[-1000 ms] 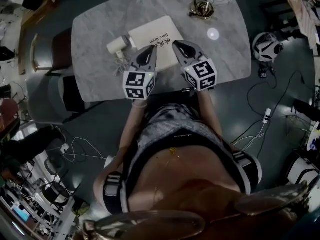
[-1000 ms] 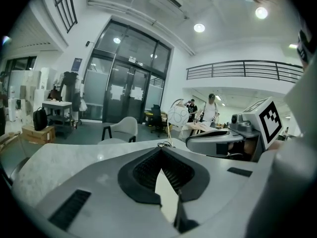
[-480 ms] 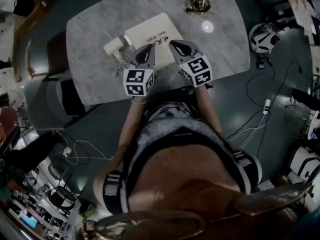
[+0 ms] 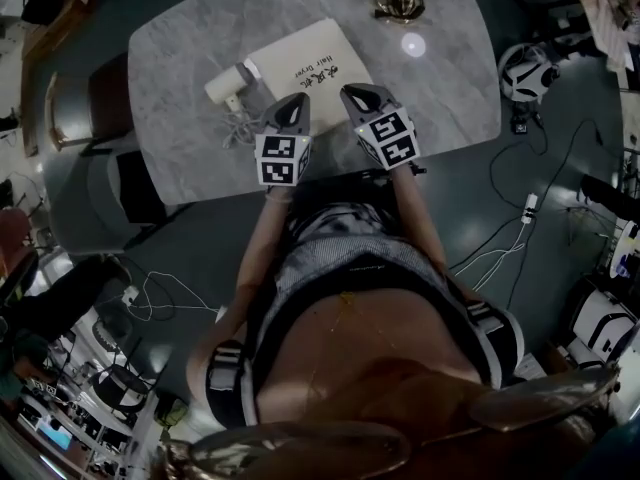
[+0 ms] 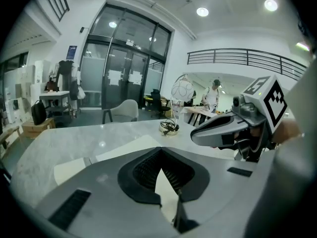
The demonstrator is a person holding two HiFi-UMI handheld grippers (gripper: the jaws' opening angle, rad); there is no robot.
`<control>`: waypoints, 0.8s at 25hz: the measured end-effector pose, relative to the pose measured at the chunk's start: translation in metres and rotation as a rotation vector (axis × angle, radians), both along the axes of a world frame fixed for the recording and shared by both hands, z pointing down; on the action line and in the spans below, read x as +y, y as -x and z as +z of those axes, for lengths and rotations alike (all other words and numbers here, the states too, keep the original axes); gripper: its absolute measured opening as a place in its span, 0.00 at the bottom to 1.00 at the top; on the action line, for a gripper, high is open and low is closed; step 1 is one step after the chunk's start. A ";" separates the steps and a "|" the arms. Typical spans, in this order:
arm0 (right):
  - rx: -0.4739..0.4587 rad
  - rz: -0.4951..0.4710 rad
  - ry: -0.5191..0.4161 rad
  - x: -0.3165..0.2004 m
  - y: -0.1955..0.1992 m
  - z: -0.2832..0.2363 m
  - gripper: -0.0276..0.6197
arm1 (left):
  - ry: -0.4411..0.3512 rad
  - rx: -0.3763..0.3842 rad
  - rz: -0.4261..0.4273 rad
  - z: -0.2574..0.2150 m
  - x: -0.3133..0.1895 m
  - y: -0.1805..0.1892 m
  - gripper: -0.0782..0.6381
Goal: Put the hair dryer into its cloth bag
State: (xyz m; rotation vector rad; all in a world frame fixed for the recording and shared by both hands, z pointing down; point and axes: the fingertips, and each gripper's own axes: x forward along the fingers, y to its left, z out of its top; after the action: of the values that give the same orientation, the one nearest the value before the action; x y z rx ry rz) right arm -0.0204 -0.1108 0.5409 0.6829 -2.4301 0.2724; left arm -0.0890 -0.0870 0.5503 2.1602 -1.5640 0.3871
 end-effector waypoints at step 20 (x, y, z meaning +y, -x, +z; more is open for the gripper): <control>0.262 -0.105 0.161 0.029 -0.022 0.115 0.15 | 0.230 -0.054 0.091 0.095 0.033 -0.024 0.10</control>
State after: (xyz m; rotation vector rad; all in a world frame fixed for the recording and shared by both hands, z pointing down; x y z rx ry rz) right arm 0.0019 -0.0817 0.6561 0.4852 -2.1590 0.3110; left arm -0.0645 -0.0544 0.6451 2.0612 -1.3780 0.6282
